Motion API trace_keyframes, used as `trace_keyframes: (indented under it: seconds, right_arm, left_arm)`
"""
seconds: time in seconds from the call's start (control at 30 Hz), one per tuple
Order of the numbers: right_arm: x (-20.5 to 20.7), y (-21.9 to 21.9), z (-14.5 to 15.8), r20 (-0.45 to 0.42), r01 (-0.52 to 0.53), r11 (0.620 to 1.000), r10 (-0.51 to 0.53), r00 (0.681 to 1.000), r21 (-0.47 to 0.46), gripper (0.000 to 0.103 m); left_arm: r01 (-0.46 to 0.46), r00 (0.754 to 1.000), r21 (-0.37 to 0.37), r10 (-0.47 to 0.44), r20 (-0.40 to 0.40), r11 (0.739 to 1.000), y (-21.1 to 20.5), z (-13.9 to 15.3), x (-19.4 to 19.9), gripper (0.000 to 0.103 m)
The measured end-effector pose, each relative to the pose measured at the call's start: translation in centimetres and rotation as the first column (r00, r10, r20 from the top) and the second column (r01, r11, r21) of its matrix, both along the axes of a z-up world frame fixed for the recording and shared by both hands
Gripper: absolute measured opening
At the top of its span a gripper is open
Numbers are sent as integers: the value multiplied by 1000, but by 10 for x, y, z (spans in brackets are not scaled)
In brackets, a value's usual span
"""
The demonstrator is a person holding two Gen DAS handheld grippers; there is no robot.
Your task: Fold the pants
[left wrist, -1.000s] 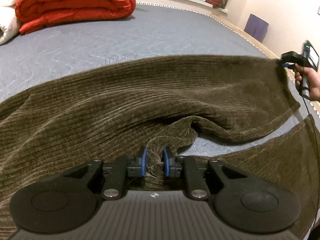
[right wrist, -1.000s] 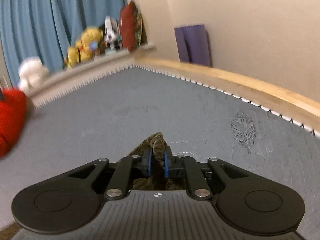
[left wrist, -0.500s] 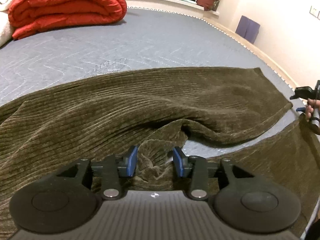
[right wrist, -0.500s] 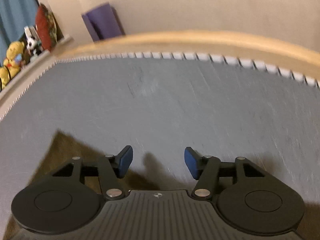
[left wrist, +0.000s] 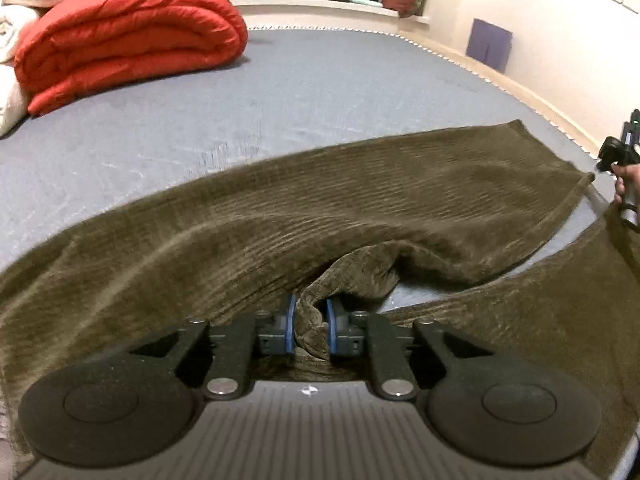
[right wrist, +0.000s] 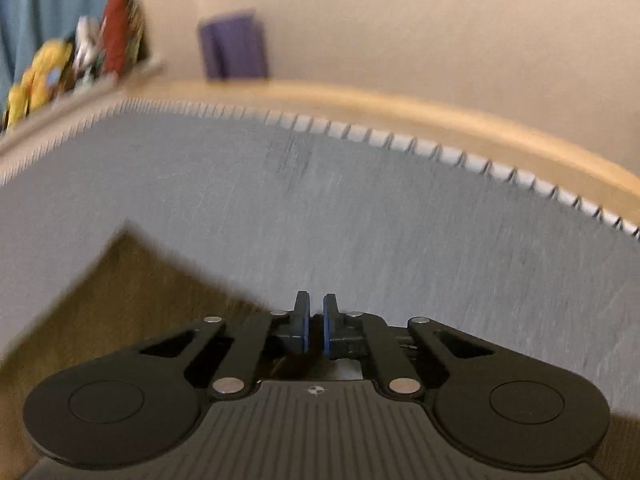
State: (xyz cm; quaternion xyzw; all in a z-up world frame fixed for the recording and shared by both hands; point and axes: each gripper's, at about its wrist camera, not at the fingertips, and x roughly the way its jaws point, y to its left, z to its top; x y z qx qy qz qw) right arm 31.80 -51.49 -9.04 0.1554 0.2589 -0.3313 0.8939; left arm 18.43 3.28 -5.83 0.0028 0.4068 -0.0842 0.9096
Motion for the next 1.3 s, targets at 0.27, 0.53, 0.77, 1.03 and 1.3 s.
trace_keyframes:
  seconds: [0.27, 0.53, 0.77, 1.03, 1.3]
  right_arm:
    - [-6, -43, -15, 28, -1, 987, -4, 1000, 162, 3]
    - [-26, 31, 19, 155, -292, 955, 280, 947, 57, 43]
    - [-97, 115, 113, 223, -474, 880, 467, 856, -24, 51]
    - [-214, 240, 192, 245, -681, 710, 702, 669, -179, 58]
    - [-281, 315, 163, 225, -829, 548, 827, 516, -112, 60]
  left_arm:
    - [134, 988, -59, -138, -64, 989, 2, 5, -3, 29]
    - [50, 985, -63, -60, -164, 997, -5, -28, 9, 25]
    - [-17, 1000, -112, 16, -2, 994, 11, 17, -19, 28]
    - [-113, 987, -165, 130, 98, 980, 49, 60, -61, 30]
    - [-169, 978, -121, 182, 99, 978, 79, 67, -112, 30]
